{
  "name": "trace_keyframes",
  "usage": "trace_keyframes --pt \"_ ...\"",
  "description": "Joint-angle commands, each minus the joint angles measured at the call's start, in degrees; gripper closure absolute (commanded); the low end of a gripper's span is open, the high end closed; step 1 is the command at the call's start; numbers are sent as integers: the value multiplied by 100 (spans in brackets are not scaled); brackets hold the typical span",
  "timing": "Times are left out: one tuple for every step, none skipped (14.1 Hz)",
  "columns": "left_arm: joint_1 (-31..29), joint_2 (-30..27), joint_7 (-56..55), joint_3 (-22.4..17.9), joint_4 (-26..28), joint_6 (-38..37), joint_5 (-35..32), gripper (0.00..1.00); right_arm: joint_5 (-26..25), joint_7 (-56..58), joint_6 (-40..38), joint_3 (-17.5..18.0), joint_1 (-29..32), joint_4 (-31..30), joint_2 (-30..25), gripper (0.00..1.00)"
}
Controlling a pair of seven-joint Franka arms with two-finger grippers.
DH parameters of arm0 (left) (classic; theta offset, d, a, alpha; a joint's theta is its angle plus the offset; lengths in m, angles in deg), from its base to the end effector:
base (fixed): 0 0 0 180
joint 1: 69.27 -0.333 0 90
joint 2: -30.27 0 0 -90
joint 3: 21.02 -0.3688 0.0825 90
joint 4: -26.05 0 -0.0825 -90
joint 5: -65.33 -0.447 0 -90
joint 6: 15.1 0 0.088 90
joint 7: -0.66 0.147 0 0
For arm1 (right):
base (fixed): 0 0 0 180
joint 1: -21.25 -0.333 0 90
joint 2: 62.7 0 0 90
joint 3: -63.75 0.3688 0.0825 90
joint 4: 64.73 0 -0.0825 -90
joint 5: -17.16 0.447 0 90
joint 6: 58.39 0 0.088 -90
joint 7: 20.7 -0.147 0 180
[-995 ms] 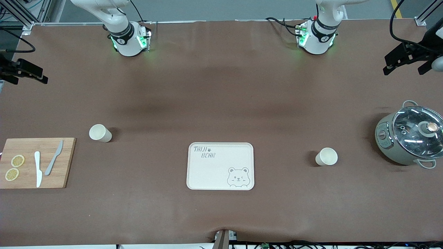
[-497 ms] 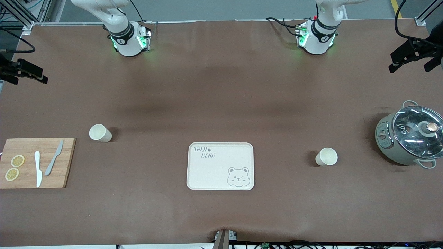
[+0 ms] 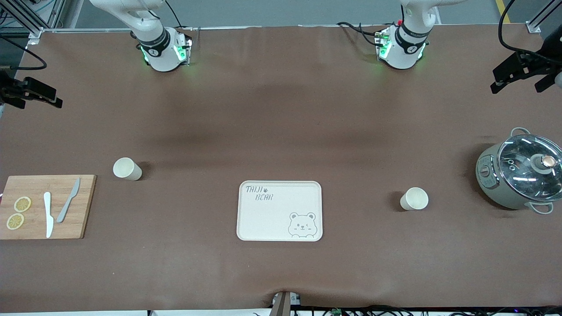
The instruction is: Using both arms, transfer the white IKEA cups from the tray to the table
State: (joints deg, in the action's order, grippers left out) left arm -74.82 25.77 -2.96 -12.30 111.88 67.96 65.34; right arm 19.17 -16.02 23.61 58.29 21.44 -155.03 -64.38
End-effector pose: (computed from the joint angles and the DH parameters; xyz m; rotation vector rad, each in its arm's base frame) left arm 0.5744 -0.0361 0.7113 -3.1312 -0.0127 -0.0469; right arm 0.5847 -0.0531 0.6412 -3.0887 0.0214 0.1729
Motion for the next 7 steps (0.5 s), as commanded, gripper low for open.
trace_keyframes --pt "11 -25 -43 24 -14 0 -141 0 -113 -82 54 37 25 -66 -43 0" --pt "2 -51 -69 24 -5 -18 -133 0 -113 -91 45 37 7 -58 -43 0" --pt "-16 -60 -60 24 -5 -35 -132 0 -113 -82 45 37 7 -66 -43 0" --pt "-25 -69 -17 7 -5 -36 -132 0 -122 -82 45 37 16 -66 -43 0" --pt "-25 -69 10 -19 -5 -36 -132 0 -114 -82 45 37 25 -66 -43 0" --pt "-25 -60 19 -20 -5 -36 -132 0 -122 -91 36 37 25 -58 -52 0" --pt "-25 -34 19 -20 -5 -36 -132 0 -114 -82 27 37 16 -58 -60 0"
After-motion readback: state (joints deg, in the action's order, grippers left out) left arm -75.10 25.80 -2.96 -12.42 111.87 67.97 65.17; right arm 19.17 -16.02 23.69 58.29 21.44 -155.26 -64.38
